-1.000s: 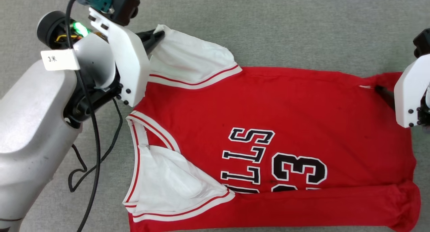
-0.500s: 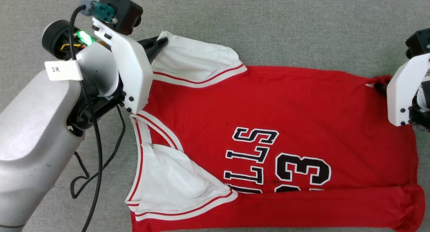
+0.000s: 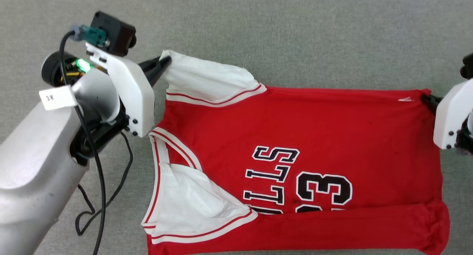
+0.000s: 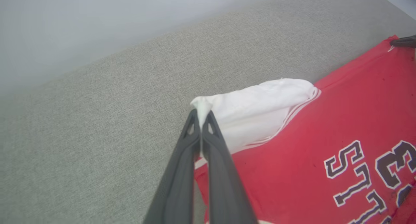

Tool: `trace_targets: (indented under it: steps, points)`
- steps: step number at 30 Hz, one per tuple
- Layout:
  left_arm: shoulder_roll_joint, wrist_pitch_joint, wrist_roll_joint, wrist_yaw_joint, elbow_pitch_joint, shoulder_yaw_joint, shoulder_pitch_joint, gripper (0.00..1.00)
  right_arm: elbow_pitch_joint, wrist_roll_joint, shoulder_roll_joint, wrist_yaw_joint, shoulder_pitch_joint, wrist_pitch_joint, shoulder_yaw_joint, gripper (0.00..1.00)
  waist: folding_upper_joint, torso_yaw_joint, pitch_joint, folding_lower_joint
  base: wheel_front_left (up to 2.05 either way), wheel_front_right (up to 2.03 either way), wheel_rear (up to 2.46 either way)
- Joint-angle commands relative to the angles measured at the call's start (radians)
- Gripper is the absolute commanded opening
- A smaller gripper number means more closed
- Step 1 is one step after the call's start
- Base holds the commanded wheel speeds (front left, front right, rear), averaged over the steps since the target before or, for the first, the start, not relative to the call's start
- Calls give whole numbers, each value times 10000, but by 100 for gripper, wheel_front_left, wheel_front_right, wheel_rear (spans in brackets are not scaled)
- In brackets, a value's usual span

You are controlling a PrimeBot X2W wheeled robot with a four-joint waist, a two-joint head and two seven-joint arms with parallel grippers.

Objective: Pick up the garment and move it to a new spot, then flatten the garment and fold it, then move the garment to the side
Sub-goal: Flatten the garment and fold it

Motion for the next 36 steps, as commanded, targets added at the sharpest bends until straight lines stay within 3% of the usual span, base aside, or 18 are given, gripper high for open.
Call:
trace_targets:
  steps: [1, 18, 25, 36]
  points:
    - [29, -136, -73, 62, -12, 30, 293, 0, -40, 77, -104, -17, 319, -240, -100, 0, 0, 17, -366, 1, 0, 0, 0]
    - [344, -817, -713, 675, -873, -88, 3047, 0, -919, 1339, -167, -16, 2942, -1824, -766, 0, 0, 416, -2119, 1, 0, 0, 0]
    - [638, -836, -989, 1025, -1658, -251, 4355, 0, -1782, 2170, -398, -16, 4497, -1623, -899, 0, 0, 578, -2424, 1, 0, 0, 0]
    - [1113, -491, -1132, 1130, -1814, -770, 5633, 0, -2657, 2526, -940, -16, 5812, -1214, -626, 0, 0, 553, -2466, 1, 0, 0, 0]
